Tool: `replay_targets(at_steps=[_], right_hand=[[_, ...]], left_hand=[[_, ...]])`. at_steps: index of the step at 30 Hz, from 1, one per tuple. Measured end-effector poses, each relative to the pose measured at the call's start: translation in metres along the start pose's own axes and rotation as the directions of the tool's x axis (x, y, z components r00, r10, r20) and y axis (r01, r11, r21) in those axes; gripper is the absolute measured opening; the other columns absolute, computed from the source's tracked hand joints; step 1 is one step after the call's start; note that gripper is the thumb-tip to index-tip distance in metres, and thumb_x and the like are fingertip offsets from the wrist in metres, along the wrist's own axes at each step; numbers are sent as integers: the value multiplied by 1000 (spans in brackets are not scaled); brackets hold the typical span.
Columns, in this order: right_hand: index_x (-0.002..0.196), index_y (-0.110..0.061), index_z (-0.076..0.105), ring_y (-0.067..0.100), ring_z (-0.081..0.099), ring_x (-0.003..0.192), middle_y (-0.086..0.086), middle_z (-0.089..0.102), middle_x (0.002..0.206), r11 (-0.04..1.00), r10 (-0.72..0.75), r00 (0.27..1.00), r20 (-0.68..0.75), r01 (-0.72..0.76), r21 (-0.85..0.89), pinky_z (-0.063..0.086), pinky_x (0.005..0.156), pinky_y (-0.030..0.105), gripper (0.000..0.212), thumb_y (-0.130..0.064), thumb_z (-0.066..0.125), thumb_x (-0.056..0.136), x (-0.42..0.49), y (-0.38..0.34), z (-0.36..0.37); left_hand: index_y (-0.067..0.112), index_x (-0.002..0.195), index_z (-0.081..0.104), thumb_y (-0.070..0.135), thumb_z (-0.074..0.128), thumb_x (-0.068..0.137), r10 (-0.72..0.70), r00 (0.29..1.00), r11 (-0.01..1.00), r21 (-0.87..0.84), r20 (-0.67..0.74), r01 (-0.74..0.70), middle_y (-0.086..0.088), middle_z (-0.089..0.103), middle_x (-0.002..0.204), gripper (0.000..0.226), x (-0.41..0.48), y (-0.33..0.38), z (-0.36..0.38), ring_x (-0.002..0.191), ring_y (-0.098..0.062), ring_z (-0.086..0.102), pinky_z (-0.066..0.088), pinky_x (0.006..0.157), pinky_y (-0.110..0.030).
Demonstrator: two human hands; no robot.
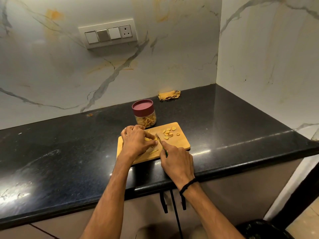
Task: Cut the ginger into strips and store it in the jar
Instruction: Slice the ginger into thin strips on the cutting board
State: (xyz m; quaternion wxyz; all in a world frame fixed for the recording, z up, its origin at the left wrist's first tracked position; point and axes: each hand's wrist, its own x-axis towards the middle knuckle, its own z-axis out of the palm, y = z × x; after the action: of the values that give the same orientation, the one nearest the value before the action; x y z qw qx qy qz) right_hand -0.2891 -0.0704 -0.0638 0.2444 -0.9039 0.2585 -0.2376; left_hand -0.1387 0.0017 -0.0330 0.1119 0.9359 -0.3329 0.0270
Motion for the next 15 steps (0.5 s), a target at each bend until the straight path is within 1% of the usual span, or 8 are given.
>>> replay_targets(at_steps=[4,8,12,15], right_hand=[[143,-34,44,7,46,65,-5,66,84,1000,-9,1000,-2,9,-1,36,59,19,41,-37,38,103,0,-1,0],[144,-35,42,7,48,63,-7,56,73,1000,-8,1000,-4,8,8,40,58,20,42,-38,38,102,0,-2,2],[145,-36,41,7,49,62,-8,52,71,1000,-21,1000,-11,21,5,42,58,21,42,-38,38,103,0,-1,4],[145,-35,41,7,47,63,-8,51,72,999,-31,999,-11,31,7,37,57,21,42,-37,38,103,0,-2,3]], left_hand=[[44,108,74,59,70,83,-3,1000,1000,1,-19,3,5,46,148,30,0,1,1,140,-24,28,18,115,-49],[43,108,75,59,70,83,0,999,1000,29,-54,1,4,47,146,30,-2,4,2,139,-25,29,17,117,-51],[42,109,74,59,69,84,-1,998,999,40,-68,4,3,47,147,30,-5,7,3,140,-25,28,16,117,-51],[43,110,74,59,68,85,-1,998,999,37,-58,3,4,46,148,30,-6,7,1,140,-25,28,15,117,-51]])
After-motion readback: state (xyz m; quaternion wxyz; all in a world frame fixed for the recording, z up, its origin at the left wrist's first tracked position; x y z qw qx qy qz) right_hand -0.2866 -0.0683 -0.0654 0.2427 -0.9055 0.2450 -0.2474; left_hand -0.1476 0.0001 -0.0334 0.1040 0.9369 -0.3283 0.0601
